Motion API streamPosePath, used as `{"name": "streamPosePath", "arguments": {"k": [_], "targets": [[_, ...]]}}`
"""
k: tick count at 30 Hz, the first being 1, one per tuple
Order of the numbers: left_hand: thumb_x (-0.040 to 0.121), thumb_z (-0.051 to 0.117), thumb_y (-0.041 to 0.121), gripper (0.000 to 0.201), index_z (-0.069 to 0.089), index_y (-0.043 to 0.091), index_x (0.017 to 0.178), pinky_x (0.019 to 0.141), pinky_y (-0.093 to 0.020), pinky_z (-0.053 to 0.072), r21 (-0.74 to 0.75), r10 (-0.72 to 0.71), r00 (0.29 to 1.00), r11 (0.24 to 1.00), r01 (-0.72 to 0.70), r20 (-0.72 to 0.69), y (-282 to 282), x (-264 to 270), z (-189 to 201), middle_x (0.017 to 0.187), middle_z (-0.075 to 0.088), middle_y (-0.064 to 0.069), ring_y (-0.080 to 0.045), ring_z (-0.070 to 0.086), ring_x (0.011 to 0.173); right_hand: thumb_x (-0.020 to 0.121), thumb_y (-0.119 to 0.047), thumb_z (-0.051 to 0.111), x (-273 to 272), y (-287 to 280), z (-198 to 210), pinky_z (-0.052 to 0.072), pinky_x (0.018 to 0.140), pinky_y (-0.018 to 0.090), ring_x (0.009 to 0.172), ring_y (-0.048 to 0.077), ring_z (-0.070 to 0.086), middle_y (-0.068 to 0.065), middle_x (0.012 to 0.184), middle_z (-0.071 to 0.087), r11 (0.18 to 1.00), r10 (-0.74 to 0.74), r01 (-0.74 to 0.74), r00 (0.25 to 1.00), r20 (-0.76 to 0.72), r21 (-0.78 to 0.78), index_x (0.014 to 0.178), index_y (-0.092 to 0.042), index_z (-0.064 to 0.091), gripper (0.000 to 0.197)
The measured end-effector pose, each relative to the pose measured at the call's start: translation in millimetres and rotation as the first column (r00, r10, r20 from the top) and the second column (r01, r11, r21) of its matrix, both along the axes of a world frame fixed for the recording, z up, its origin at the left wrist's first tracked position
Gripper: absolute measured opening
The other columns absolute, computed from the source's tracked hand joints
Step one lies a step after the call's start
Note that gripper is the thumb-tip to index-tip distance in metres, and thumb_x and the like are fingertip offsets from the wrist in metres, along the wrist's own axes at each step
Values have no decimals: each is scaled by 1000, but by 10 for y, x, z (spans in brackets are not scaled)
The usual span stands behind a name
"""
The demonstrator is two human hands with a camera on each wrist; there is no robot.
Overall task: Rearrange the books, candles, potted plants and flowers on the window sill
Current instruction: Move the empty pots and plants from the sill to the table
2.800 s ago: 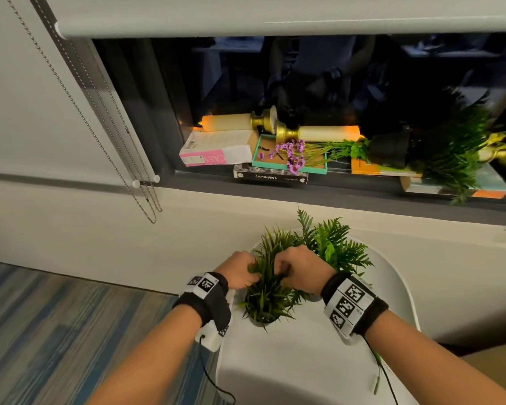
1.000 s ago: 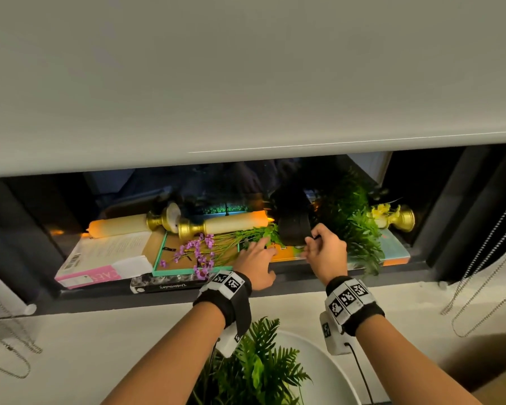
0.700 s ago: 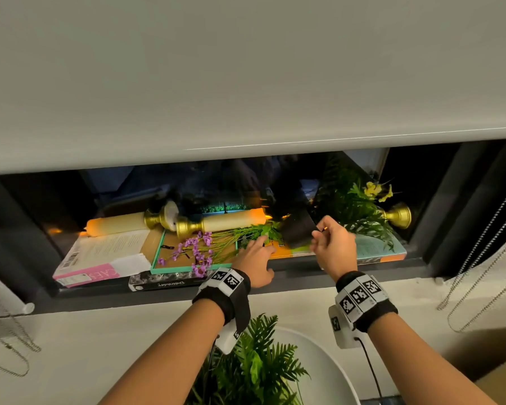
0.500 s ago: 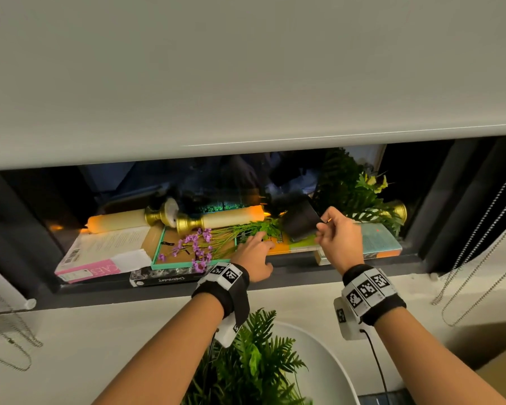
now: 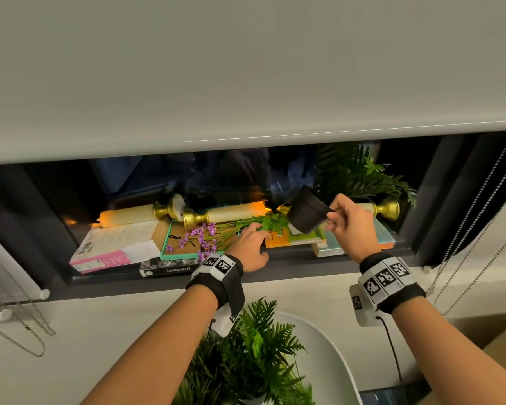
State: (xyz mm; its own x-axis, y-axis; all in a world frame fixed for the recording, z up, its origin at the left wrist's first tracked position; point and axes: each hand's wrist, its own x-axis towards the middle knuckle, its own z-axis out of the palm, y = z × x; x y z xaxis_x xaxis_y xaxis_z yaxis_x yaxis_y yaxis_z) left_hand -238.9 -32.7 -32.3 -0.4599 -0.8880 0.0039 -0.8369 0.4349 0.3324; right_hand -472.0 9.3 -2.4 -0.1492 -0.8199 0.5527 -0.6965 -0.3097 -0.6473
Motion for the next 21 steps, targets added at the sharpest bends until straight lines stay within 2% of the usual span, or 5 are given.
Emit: {"name": "streamPosePath", "arguments": {"k": [2,7,11,16,21], "targets": [[88,58,18,45,49,17,132,108,-47,36,-9,-1,1000,1000,1,-20,17,28,31,152,24,-7,-30,30,138,81,9,46,-7,44,32,51,60,42,62,31,56,7,63,55,1000,27,-27,999,-29,-9,78,-13,46,23],[88,58,18,48,47,16,135,111,-45,34,0,4,997,1000,-4,-72,77,78,100,151,25,-7,-29,30,139,84,16,42,3,152,148,48,60,33,61,34,56,18,65,56,997,71,-71,997,4,-19,80,-6,48,23],[89,58,20,48,47,15,135,109,-42,36,-3,9,998,1000,-10,-70,154,125,103,149,27,-7,-28,33,136,81,20,41,-79,142,125,46,60,34,60,21,50,10,64,51,993,87,-90,995,44,80,82,-5,50,26],[89,58,21,47,48,15,134,108,-40,37,-6,17,998,1000,-17,-64,217,193,76,145,30,-6,-26,36,134,81,18,46,-181,227,89,45,56,27,58,17,48,4,61,50,988,52,-37,993,-102,147,83,-6,56,27],[89,58,21,45,49,14,133,107,-38,38,4,13,997,1000,-13,-71,241,191,92,143,32,-6,-25,38,131,87,9,51,-350,306,130,51,61,37,59,24,56,9,65,58,999,-26,35,978,-206,40,85,-11,57,21]]}}
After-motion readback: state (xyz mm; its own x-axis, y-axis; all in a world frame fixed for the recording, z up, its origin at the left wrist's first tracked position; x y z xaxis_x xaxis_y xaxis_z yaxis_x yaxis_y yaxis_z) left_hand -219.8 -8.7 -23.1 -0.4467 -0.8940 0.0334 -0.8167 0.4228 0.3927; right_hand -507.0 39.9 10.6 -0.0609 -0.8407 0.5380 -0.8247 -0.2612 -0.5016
